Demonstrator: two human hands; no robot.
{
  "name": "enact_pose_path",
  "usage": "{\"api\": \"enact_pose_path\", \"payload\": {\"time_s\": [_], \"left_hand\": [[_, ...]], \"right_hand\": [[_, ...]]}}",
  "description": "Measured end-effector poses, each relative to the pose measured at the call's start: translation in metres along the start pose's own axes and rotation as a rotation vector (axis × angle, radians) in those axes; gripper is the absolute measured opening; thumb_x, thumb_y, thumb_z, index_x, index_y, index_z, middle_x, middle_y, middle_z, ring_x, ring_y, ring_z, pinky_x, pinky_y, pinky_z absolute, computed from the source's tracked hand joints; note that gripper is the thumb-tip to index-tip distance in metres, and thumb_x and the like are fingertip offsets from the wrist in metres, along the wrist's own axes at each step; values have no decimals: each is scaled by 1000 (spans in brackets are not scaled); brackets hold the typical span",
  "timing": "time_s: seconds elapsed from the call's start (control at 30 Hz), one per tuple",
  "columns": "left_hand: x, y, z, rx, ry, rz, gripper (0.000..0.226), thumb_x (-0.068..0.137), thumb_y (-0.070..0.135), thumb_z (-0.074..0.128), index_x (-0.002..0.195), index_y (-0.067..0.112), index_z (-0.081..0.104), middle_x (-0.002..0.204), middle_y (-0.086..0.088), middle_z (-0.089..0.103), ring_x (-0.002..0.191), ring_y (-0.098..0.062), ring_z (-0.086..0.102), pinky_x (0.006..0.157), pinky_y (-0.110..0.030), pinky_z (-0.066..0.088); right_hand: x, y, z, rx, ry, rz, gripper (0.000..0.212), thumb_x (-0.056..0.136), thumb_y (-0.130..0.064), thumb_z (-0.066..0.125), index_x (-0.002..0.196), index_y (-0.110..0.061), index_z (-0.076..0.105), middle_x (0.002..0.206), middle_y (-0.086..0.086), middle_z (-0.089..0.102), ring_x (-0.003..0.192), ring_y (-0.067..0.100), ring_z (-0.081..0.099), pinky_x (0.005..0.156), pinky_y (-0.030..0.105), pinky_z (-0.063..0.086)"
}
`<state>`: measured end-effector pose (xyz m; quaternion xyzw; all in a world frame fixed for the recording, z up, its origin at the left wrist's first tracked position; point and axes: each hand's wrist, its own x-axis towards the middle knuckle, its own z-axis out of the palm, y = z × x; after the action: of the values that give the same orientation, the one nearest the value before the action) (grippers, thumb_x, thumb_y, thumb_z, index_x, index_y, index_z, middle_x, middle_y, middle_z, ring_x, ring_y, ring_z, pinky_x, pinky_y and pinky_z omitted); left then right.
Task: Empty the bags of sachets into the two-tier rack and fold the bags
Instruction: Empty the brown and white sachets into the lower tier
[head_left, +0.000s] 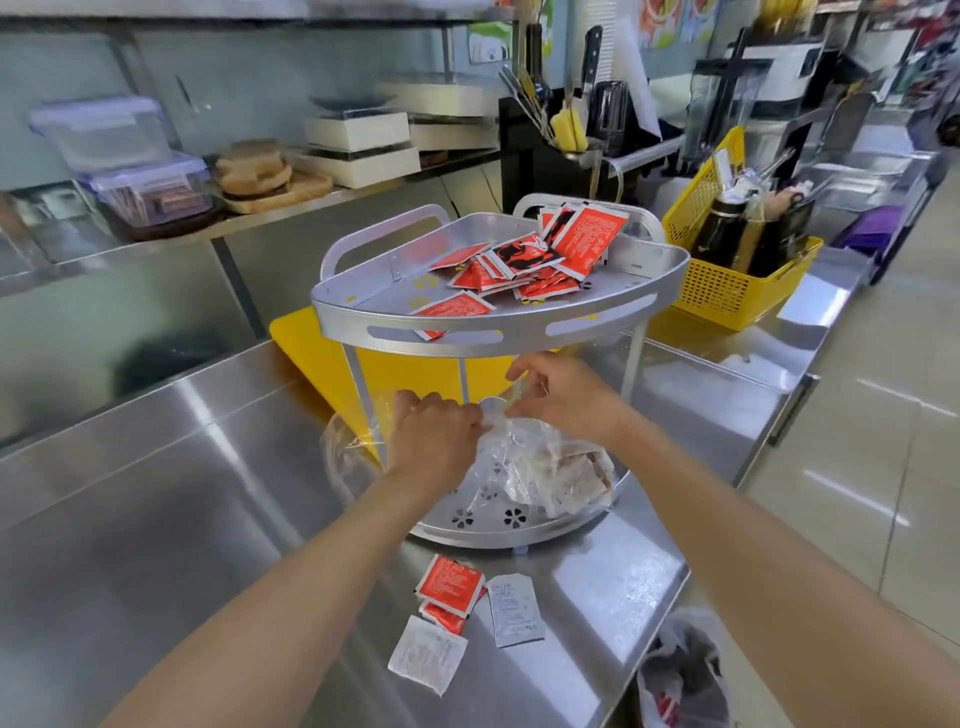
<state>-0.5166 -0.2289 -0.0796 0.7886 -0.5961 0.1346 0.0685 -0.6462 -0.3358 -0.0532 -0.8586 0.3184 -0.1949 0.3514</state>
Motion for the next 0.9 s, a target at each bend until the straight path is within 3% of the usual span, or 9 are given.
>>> {"api": "enact_pose_path", "payload": {"time_s": [0.1, 0.17, 0.27, 0.33, 0.43, 0.57, 0.67, 0.8, 0.9], "left_hand": [[13, -1, -2, -215, 119, -122, 33, 97, 38, 37, 90, 18, 63, 86, -7, 71, 86, -29, 60, 83, -36, 22], [19, 1, -4, -368, 171, -180, 31, 96, 36, 39, 90, 17, 63, 84, -9, 71, 86, -31, 61, 83, -36, 26], [24, 7, -7, -498, 185, -162, 26, 95, 32, 43, 90, 17, 64, 83, -10, 71, 87, -32, 61, 80, -34, 25], [27, 7, -7, -482, 241, -68, 24, 94, 31, 47, 91, 16, 66, 85, -9, 72, 89, -31, 62, 84, -34, 27], [33, 1, -3, -477, 260, 33, 30, 90, 32, 56, 98, 6, 66, 92, -15, 72, 97, -35, 62, 91, -41, 37], [37, -7, 14, -647, -178, -192, 52, 86, 41, 59, 125, 8, 48, 126, -13, 56, 113, -28, 54, 90, -34, 42], [39, -4, 19, -435, -580, -336, 91, 75, 49, 68, 143, 12, 19, 148, -15, 29, 130, -34, 37, 101, -40, 36], [41, 26, 15, -449, -33, 29, 107, 66, 49, 73, 144, 21, 6, 154, -7, 13, 137, -15, 2, 110, -38, 3], [50, 40, 9, -483, 26, 148, 80, 73, 40, 72, 137, 19, 30, 144, -3, 39, 135, -16, 19, 106, -35, 5]], "right_hand": [[-8, 13, -7, 383, 76, 142, 52, 69, -11, 78, 113, -3, 52, 99, 14, 57, 87, 17, 54, 87, 39, 46], [-18, 30, -13, 570, 53, 226, 43, 72, -6, 74, 110, 6, 56, 108, 27, 61, 96, 25, 60, 96, 37, 45], [-31, 49, -14, 470, 108, 271, 3, 79, -3, 67, 77, -4, 69, 75, 16, 69, 82, 25, 64, 66, 12, 49], [-30, 54, -15, 475, 246, 265, 28, 82, 13, 54, 65, -6, 66, 55, -2, 65, 57, 5, 61, 49, 5, 43], [-24, 49, -24, 439, 407, 210, 31, 81, 16, 46, 63, -5, 61, 57, 4, 60, 39, -6, 52, 39, 7, 41], [-13, 44, -35, 216, 400, 86, 22, 86, -16, 58, 65, -11, 63, 54, 3, 57, 46, 12, 50, 50, 25, 44], [-2, 46, -30, -98, 227, 61, 22, 88, -27, 56, 78, -10, 65, 70, 7, 65, 57, 17, 53, 60, 32, 44], [9, 52, -22, -116, 220, 57, 31, 85, -30, 58, 78, 0, 61, 76, 19, 65, 69, 32, 58, 66, 41, 48], [12, 55, -18, -49, 157, 32, 23, 82, -27, 63, 74, -5, 65, 72, 16, 65, 68, 30, 57, 67, 43, 48]]}}
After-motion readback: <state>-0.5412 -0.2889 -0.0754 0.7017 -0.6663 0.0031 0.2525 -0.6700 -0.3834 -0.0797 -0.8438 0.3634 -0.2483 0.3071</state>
